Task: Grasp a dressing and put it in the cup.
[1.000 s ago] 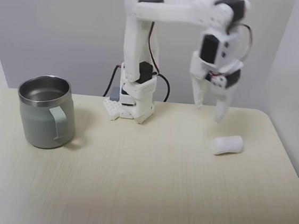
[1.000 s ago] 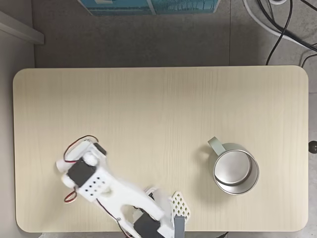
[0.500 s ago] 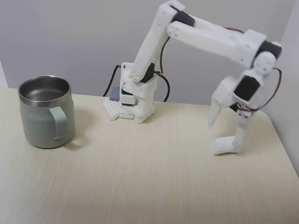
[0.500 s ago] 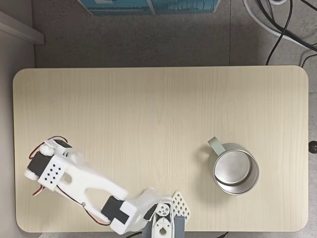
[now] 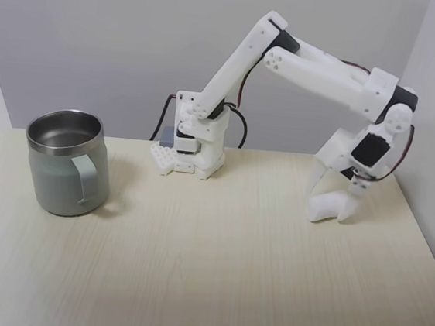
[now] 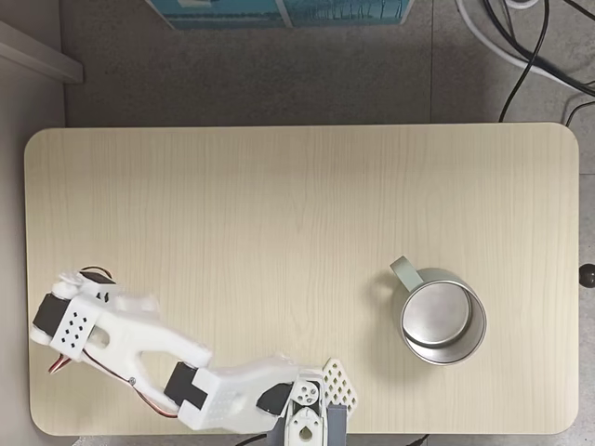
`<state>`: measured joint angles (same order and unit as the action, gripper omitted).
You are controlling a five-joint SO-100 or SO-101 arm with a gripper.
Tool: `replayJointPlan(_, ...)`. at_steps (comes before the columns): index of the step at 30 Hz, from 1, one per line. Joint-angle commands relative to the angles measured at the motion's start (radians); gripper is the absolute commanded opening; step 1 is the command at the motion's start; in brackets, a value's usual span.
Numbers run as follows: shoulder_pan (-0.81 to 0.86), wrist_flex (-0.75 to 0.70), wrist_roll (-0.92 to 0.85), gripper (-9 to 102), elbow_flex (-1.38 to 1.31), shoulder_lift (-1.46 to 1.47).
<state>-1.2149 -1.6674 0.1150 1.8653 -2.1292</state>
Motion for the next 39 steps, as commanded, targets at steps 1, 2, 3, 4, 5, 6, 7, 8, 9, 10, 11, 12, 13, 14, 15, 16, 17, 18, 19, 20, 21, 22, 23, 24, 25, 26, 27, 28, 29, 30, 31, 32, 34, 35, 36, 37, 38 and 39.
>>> replayJointPlan(1,-0.015,0.009,-0.012,25,0.040,-0.009)
replayJointPlan(2,-0.018,0.015,-0.015,24,0.040,-0.020)
replayJointPlan(3,-0.021,0.018,-0.021,24,0.040,-0.034)
replayJointPlan(4,-0.025,0.025,-0.028,22,0.040,-0.048)
replayJointPlan(5,-0.025,0.029,-0.031,18,0.040,-0.061)
replayJointPlan(6,-0.025,0.034,-0.032,13,0.040,-0.074)
replayJointPlan(7,-0.025,0.038,-0.034,9,0.040,-0.086)
replayJointPlan(8,-0.025,0.041,-0.037,5,0.040,-0.095)
replayJointPlan(9,-0.025,0.044,-0.041,2,0.040,-0.103)
replayJointPlan(10,-0.023,0.048,-0.044,0,0.040,-0.110)
replayJointPlan(11,-0.023,0.051,-0.044,0,0.037,-0.114)
replayJointPlan(12,-0.023,0.054,-0.046,0,0.032,-0.114)
replayJointPlan(13,-0.023,0.057,-0.046,0,0.029,-0.114)
replayJointPlan(14,-0.023,0.057,-0.046,0,0.029,-0.114)
replayJointPlan(15,-0.023,0.058,-0.046,0,0.028,-0.112)
replayJointPlan(16,-0.023,0.058,-0.048,0,0.028,-0.109)
replayJointPlan(17,-0.021,0.058,-0.049,0,0.028,-0.106)
replayJointPlan(18,-0.021,0.058,-0.051,0,0.026,-0.101)
replayJointPlan(19,-0.021,0.057,-0.051,0,0.026,-0.097)
replayJointPlan(20,-0.020,0.052,-0.051,0,0.026,-0.087)
replayJointPlan(21,-0.018,0.046,-0.052,0,0.028,-0.071)
replayJointPlan(22,-0.017,0.038,-0.054,0,0.029,-0.048)
replayJointPlan(23,-0.015,0.025,-0.054,0,0.035,-0.023)
replayJointPlan(24,-0.012,0.006,-0.054,0,0.046,0.003)
replayJointPlan(25,-0.011,-0.017,-0.054,0,0.063,0.029)
replayJointPlan(26,-0.009,-0.044,-0.052,0,0.086,0.054)
replayJointPlan(27,-0.005,-0.072,-0.051,0,0.114,0.077)
replayJointPlan(28,-0.002,-0.103,-0.049,0,0.143,0.098)
replayJointPlan(29,0.003,-0.130,-0.048,0,0.173,0.120)
replayJointPlan(30,0.009,-0.153,-0.048,0,0.198,0.144)
replayJointPlan(31,0.015,-0.158,-0.048,0,0.202,0.181)
replayJointPlan(32,0.025,-0.160,-0.051,0,0.196,0.222)
replayJointPlan(34,0.051,-0.164,-0.058,0,0.178,0.293)
replayJointPlan(35,0.069,-0.164,-0.061,0,0.163,0.325)
replayJointPlan(36,0.089,-0.164,-0.063,0,0.149,0.356)
replayJointPlan(37,0.117,-0.164,-0.064,0,0.133,0.385)
replayJointPlan(38,0.146,-0.164,-0.064,0,0.118,0.413)
replayJointPlan(39,0.181,-0.164,-0.064,0,0.101,0.442)
